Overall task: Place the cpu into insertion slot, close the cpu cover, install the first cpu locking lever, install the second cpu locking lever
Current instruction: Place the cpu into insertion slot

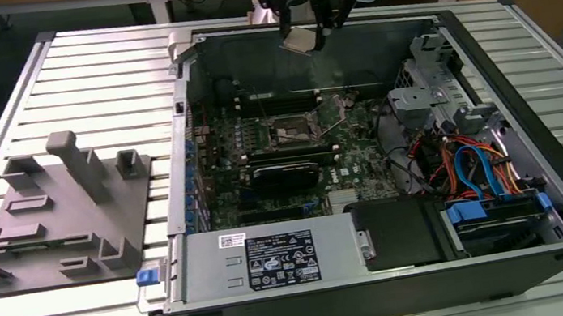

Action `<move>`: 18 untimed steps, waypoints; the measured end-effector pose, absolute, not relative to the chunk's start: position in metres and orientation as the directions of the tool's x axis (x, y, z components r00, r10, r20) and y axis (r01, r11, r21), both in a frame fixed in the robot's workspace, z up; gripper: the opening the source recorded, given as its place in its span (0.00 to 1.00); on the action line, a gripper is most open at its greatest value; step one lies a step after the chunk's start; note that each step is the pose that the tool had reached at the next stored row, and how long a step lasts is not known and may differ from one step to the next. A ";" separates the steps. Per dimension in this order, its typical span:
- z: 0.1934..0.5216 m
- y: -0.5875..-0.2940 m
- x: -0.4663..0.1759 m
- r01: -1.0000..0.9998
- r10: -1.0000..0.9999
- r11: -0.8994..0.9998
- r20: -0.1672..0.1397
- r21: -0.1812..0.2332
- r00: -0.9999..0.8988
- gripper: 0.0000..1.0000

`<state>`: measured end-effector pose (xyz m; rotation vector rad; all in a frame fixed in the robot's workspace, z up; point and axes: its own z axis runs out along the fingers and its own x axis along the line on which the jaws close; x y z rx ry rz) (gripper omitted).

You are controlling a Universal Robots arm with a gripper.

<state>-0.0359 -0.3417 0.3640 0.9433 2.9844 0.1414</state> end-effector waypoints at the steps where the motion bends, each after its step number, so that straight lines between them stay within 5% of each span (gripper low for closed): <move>1: 0.364 -0.342 -0.036 0.584 0.585 0.807 0.019 0.089 -0.811 0.54; 18: 0.363 -0.342 -0.036 0.756 0.758 0.649 0.019 0.088 -0.652 0.54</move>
